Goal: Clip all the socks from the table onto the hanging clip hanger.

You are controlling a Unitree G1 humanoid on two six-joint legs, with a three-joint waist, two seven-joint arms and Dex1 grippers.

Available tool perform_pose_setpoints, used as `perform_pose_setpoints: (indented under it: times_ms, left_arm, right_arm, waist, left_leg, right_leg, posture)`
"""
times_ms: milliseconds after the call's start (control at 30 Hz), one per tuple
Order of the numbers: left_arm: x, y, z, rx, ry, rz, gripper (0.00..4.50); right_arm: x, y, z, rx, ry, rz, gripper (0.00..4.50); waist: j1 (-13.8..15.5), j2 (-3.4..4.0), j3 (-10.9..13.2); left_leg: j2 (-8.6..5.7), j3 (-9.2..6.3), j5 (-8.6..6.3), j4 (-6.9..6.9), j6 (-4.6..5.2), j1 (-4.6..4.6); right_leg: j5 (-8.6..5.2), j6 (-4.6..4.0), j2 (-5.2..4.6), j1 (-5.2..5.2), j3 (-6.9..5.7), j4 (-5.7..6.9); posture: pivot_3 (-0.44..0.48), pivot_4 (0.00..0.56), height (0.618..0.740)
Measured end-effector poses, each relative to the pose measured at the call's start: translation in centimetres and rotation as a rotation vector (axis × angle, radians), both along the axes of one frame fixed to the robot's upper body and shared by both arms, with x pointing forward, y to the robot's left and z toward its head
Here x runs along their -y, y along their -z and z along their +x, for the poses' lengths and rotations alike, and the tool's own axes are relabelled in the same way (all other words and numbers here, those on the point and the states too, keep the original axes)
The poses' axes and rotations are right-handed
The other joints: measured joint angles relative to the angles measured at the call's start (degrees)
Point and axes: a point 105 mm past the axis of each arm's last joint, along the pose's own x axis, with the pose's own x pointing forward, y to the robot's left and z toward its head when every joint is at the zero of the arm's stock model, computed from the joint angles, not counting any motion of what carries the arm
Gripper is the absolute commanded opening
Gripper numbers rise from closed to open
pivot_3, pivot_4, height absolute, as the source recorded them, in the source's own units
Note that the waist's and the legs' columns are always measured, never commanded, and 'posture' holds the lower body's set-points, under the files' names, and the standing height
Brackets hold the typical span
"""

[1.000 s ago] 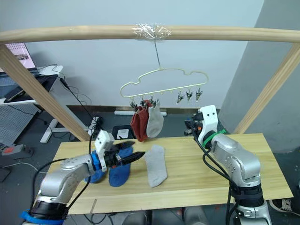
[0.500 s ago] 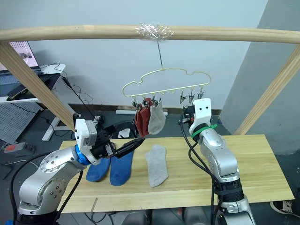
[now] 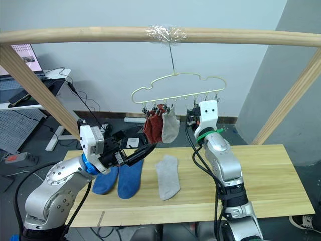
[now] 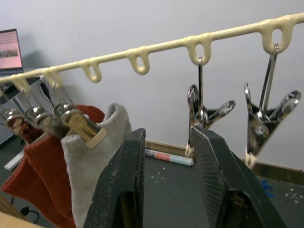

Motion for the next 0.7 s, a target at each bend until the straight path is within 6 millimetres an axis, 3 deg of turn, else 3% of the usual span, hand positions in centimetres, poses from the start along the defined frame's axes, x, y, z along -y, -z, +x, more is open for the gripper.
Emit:
perform_pose_setpoints:
  times_ms: [433,633,700]
  left_arm:
    - [-0.1,0.1,-0.4,-0.017,0.016,0.015,4.5]
    - [-0.1,0.1,-0.4,-0.018,0.011,0.012,4.5]
    - [-0.1,0.1,-0.4,-0.018,0.012,0.012,4.5]
  right_arm:
    - [1.0,0.7,1.0,-0.074,0.068,0.053,1.53]
    - [0.8,0.6,1.1,-0.073,0.068,0.06,3.44]
    - [0.7,0.4,1.2,-0.072,0.067,0.065,3.44]
  waist:
    - [0.01,0.01,-0.01]
    - [0.0,0.01,-0.01]
    - [0.0,0.01,-0.01]
  left_leg:
    - [0.0,0.0,0.0,0.0,0.0,0.02]
    - [0.0,0.01,0.0,0.01,0.0,0.03]
    - [0.0,0.01,0.0,0.01,0.0,0.03]
  right_leg:
    - [0.03,-0.05,0.01,0.0,0.0,0.05]
    - [0.03,-0.05,0.01,0.0,0.0,0.06]
    - [0.03,-0.06,0.01,0.0,0.0,0.07]
  posture:
    - [0.083,0.122,0.74]
    - [0.082,0.122,0.74]
    - [0.085,0.126,0.74]
